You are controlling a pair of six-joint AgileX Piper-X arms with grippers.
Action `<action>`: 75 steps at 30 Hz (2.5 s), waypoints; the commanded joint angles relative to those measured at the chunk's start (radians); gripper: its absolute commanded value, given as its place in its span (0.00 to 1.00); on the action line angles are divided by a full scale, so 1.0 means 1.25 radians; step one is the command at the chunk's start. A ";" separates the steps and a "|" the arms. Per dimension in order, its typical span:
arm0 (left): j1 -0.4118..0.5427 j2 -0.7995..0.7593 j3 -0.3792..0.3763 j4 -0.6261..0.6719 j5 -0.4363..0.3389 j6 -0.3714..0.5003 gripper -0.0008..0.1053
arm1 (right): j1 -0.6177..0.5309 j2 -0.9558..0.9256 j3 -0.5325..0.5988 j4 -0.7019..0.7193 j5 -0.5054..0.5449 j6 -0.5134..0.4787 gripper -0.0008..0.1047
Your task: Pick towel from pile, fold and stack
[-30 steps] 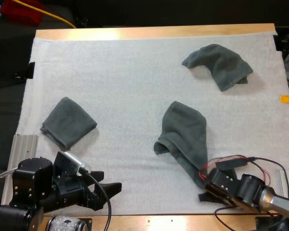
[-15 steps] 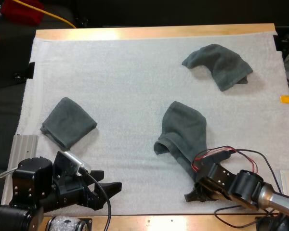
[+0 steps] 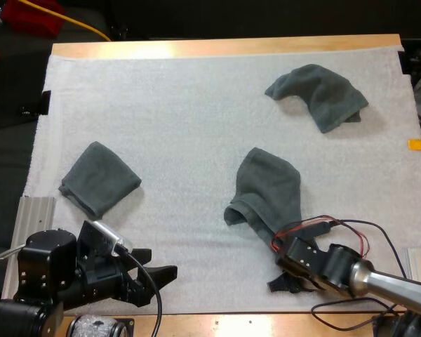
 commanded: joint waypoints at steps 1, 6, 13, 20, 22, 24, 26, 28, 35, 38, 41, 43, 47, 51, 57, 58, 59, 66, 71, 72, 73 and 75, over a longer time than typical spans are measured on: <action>-0.003 0.001 -0.002 -0.011 0.007 -0.003 0.66 | 0.000 0.009 -0.006 -0.004 0.009 0.008 0.40; -0.003 0.001 -0.002 -0.016 0.007 -0.003 0.66 | 0.000 0.023 -0.006 -0.053 0.011 0.049 0.40; -0.003 0.001 -0.002 -0.016 0.011 -0.003 0.66 | 0.000 0.036 -0.006 -0.044 0.036 0.078 0.40; -0.003 0.001 -0.002 -0.016 0.013 -0.003 0.66 | 0.000 0.062 -0.006 -0.039 0.054 0.085 0.09; -0.003 0.001 -0.002 -0.016 0.021 -0.003 0.66 | 0.000 0.062 -0.006 -0.034 0.068 0.085 0.03; -0.003 0.001 -0.002 -0.016 0.024 -0.003 0.66 | 0.000 0.062 -0.006 -0.031 0.077 0.085 0.02; -0.003 0.001 -0.002 -0.016 0.023 -0.003 0.66 | 0.000 0.062 -0.006 -0.028 0.081 0.085 0.02; -0.003 0.001 -0.002 -0.016 0.023 -0.003 0.66 | 0.000 0.062 -0.006 -0.024 0.082 0.082 0.02; -0.003 0.001 -0.002 -0.016 0.023 -0.003 0.66 | 0.000 0.023 -0.028 0.033 0.100 0.053 0.02; -0.005 0.001 -0.002 -0.016 0.023 -0.003 0.66 | 0.000 -0.013 -0.045 0.078 0.100 0.024 0.02; -0.014 0.001 -0.002 -0.016 0.021 0.000 0.66 | 0.000 -0.045 -0.059 0.138 0.095 0.004 0.02; -0.026 0.001 -0.002 -0.016 0.022 0.013 0.66 | 0.005 -0.065 -0.062 0.169 0.073 -0.018 0.02; -0.057 0.001 -0.002 -0.016 0.006 0.035 0.66 | 0.052 -0.095 -0.062 0.244 0.039 -0.021 0.02; -0.077 0.001 -0.002 -0.018 -0.016 0.049 0.66 | 0.113 -0.103 -0.062 0.307 0.039 -0.007 0.02; -0.080 0.001 0.000 -0.021 -0.027 0.052 0.66 | 0.190 -0.103 -0.062 0.400 0.064 0.012 0.02; -0.080 0.001 0.003 -0.023 -0.027 0.052 0.66 | 0.197 -0.103 -0.062 0.412 0.067 0.014 0.02; -0.080 0.001 0.009 -0.024 -0.027 0.055 0.66 | 0.201 -0.103 -0.062 0.422 0.067 0.017 0.02; -0.110 0.002 0.057 -0.033 -0.027 0.066 0.66 | 0.203 -0.103 -0.062 0.437 0.074 0.028 0.02; -0.134 0.004 0.082 -0.106 -0.033 0.036 0.66 | 0.203 -0.103 -0.062 0.433 0.080 0.030 0.02; -0.134 0.008 0.082 -0.114 -0.033 0.030 0.66 | 0.203 -0.103 -0.062 0.433 0.080 0.030 0.02; -0.134 0.022 0.082 -0.127 -0.033 0.028 0.66 | 0.203 -0.103 -0.062 0.433 0.080 0.030 0.02; -0.134 0.045 0.082 -0.136 -0.033 0.028 0.66 | 0.203 -0.103 -0.062 0.433 0.080 0.032 0.02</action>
